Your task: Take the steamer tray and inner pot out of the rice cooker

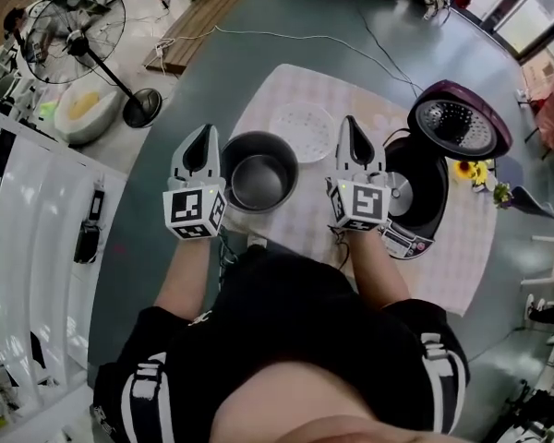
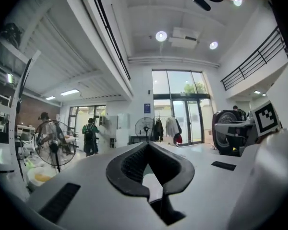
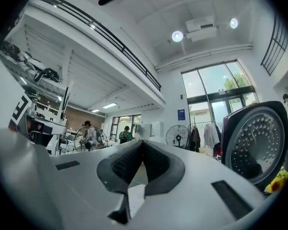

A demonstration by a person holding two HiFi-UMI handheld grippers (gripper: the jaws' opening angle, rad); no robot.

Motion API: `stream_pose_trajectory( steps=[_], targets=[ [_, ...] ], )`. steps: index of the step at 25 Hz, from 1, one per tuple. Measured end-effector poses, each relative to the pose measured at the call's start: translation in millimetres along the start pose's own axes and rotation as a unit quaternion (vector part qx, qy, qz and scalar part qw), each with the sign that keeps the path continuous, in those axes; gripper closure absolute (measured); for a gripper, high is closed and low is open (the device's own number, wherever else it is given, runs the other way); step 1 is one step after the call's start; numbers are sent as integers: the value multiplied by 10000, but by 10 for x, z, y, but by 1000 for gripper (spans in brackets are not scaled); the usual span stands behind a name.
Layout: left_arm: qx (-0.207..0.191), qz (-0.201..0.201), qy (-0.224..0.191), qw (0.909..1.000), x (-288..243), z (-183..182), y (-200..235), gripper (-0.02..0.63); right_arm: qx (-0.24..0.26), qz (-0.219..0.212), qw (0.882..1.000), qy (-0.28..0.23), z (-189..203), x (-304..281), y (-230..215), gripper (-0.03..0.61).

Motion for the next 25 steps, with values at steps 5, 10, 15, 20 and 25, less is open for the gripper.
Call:
stream_pose_trajectory(
  steps=[5, 10, 15, 20, 25],
  targets=[
    [23, 373, 163, 9992, -229, 57, -225, 611, -57, 116, 9999, 13, -23, 78, -139, 581],
    [-21, 733, 232, 9970, -488, 47, -403, 611, 7, 319, 9992, 221, 6, 109, -362, 581],
    [-213, 1215, 221, 9921, -756, 21, -634, 611, -21, 805, 9965, 220, 22, 256, -656, 581],
    [-344, 1684, 160, 9850, -965, -10, -882, 611, 2, 1247, 9918, 279, 40, 452, -895, 581],
    [-259, 1984, 209, 9796, -1117, 19, -1077, 611, 59, 1545, 9874, 335, 71, 615, -1086, 581]
  ],
)
Point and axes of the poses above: the fingertips, and each gripper's own axes: x backward along the fingers, y to its left, z out of its underside, the point moved 9 cm from there along x, backward along the fingers, and after that the axes turned 12 degrees about z, right-handed, at the moved point
